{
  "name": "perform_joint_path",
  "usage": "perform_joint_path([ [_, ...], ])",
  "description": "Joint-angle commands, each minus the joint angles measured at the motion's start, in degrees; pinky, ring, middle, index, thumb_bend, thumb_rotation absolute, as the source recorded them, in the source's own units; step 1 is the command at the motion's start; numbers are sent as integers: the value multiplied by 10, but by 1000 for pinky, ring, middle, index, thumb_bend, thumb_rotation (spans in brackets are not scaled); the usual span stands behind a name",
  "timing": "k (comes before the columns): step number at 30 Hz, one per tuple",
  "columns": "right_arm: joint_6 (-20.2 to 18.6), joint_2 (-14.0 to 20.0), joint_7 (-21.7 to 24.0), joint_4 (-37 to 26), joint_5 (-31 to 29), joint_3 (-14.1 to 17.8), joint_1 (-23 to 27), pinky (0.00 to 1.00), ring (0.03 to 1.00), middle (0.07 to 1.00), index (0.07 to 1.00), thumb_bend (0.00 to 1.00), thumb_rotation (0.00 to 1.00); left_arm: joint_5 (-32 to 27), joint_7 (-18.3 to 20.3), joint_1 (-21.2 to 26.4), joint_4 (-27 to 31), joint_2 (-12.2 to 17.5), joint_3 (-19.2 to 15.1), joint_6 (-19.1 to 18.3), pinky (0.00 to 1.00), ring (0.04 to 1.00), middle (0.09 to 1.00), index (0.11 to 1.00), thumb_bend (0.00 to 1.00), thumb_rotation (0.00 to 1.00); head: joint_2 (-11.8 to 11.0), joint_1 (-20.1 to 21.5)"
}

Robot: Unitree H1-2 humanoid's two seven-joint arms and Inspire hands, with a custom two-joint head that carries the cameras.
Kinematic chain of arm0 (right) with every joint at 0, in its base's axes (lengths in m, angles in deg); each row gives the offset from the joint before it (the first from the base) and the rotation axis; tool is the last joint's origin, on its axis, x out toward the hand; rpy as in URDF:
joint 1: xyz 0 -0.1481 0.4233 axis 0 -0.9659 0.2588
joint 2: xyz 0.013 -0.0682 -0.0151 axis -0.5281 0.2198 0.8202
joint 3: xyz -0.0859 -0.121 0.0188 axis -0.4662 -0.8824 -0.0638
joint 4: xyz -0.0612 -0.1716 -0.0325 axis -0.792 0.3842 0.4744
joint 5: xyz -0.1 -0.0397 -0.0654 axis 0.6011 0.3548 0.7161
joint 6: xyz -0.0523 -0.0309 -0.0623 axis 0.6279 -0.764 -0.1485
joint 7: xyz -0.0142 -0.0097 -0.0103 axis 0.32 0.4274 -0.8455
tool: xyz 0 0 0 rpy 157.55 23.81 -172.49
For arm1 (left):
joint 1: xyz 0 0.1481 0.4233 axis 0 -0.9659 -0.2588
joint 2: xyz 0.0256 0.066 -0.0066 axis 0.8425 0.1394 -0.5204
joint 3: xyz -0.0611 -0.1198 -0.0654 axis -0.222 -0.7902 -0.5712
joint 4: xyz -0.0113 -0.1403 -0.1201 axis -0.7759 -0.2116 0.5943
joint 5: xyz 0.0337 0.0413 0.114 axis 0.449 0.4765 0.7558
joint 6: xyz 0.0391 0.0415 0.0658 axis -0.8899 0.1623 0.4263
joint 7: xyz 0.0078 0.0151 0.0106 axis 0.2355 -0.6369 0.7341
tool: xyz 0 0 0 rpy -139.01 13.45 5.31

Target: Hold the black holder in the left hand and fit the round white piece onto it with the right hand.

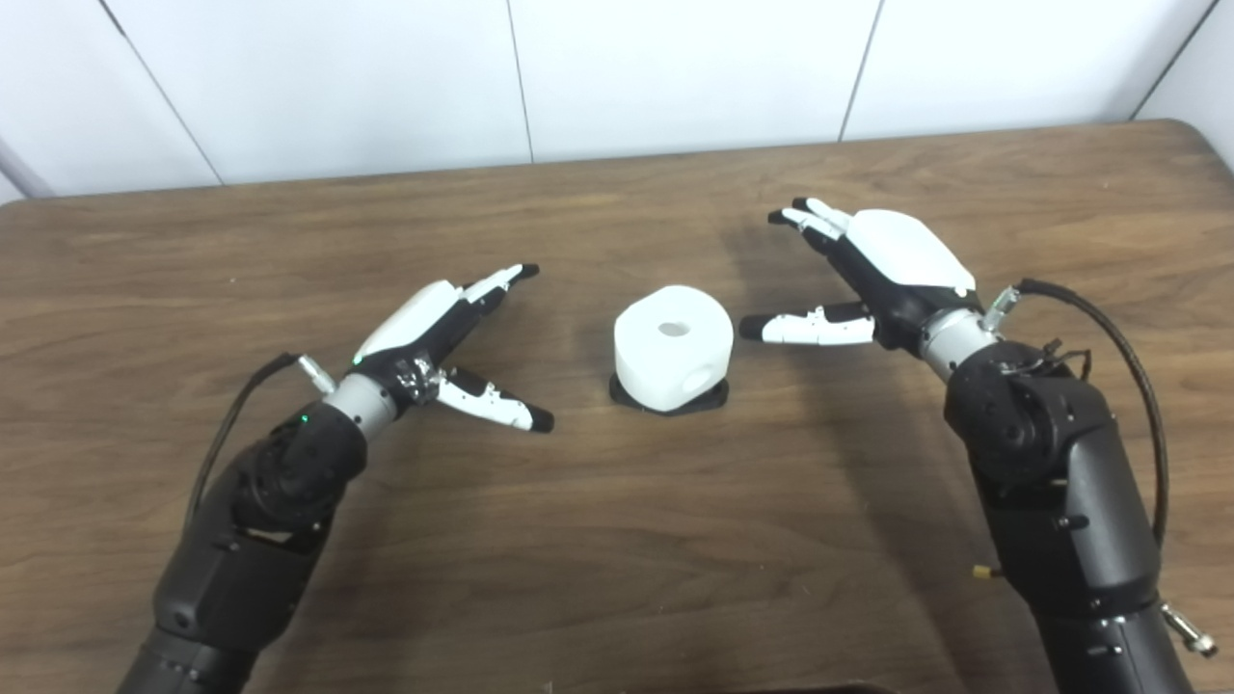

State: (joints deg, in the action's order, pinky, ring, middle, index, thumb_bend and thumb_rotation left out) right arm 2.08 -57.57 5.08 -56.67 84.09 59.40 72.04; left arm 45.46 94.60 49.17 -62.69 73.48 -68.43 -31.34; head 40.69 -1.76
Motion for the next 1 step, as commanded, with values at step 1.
perform_joint_path([
  [1, -12, -12, -32, -2, -33, 14, 12, 780, 931, 941, 905, 651, 707, -22, 15, -21, -8, 13, -13, -21, 1000, 1000, 1000, 1000, 1000, 166, -1, -1],
])
